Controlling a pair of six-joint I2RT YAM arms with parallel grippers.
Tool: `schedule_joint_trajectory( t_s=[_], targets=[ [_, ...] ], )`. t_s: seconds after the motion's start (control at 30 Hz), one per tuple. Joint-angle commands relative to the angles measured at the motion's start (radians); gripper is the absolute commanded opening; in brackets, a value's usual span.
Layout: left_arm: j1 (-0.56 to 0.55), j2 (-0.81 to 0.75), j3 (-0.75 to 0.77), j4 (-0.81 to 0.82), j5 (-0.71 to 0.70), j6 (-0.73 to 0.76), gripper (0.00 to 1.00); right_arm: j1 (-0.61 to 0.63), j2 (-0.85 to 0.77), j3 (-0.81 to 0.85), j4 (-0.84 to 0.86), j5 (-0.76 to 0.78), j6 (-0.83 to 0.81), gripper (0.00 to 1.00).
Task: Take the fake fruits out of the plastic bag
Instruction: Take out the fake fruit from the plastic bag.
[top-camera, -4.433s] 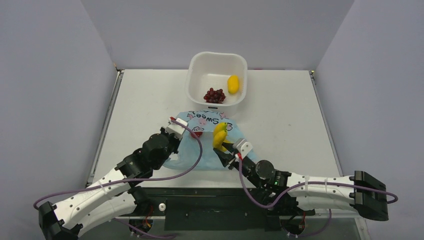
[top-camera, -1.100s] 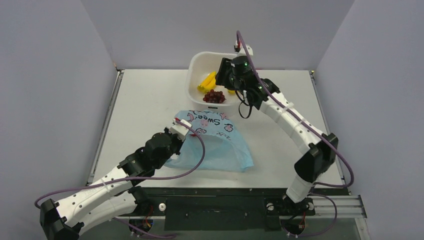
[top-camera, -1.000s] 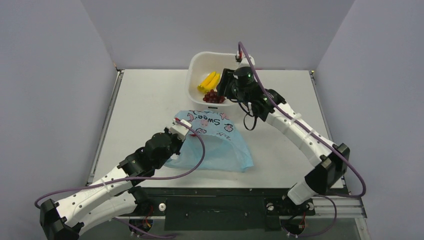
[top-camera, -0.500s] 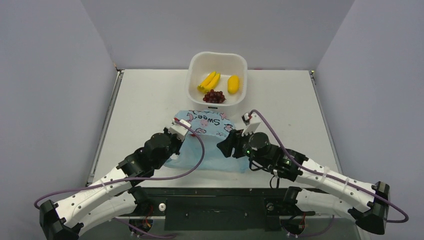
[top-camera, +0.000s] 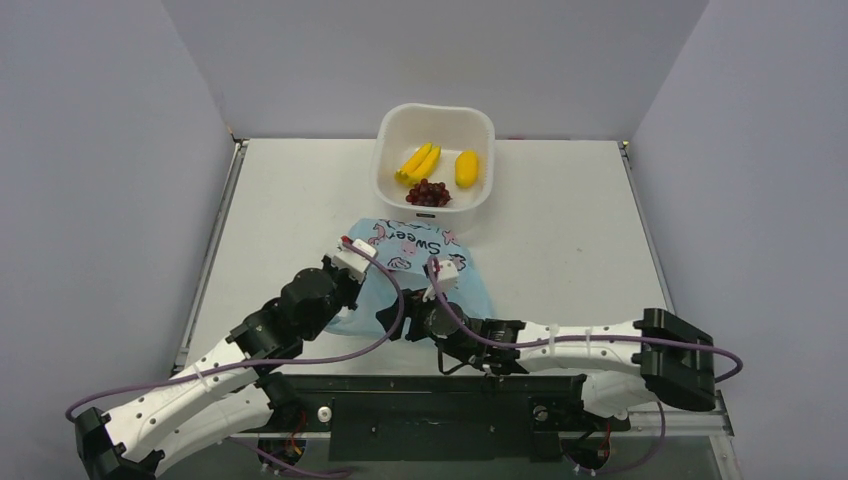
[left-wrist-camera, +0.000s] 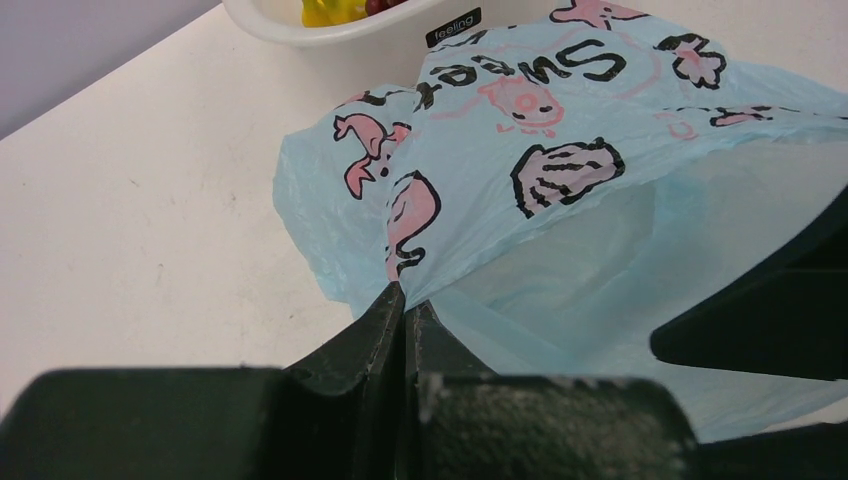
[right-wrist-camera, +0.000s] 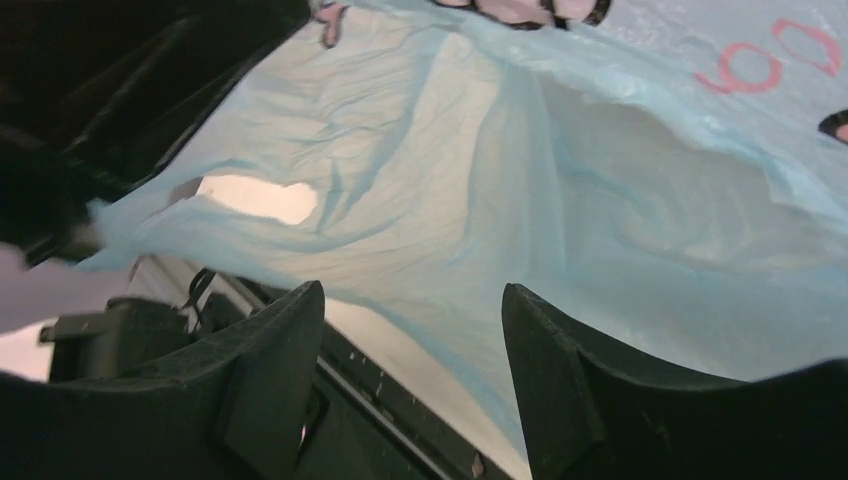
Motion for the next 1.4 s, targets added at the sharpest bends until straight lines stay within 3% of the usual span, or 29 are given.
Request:
schedule_joint_trajectory(
  t_s=[0.0,0.13,0.27,0.47,0.63,1.03,1.17,1.37],
  targets=[
    [0.003,-0.011,0.031,0.04,0.024,0.002,0.0,0.008,0.148,0.049,0.244,0.156,0.108,0.62],
    [0.003,-0.024,0.034,0.038,0.03,0.001,0.0,0.009,0.271,0.141,0.248,0.259,0.156,0.59],
    [0.003,-0.043,0.031,0.044,0.032,0.001,0.0,0.016,0.329,0.184,0.241,0.373,0.205,0.78],
    [0.004,-0.057,0.036,0.044,0.042,-0.001,0.0,0.003,0.351,0.19,0.191,0.493,0.275,0.82],
    [0.005,-0.061,0.035,0.046,0.06,-0.005,0.0,-0.054,0.411,0.192,0.223,0.434,0.298,0.93],
    [0.005,-0.024,0.037,0.057,0.146,-0.018,0.0,-0.129,0.562,0.289,0.3,0.323,0.247,0.94],
    [0.006,-0.008,0.035,0.067,0.159,-0.017,0.0,-0.127,0.532,0.26,0.289,0.34,0.243,0.94],
    [0.006,0.057,0.062,0.039,0.235,-0.042,0.0,-0.13,0.374,0.073,0.287,0.44,0.28,0.93]
  ],
)
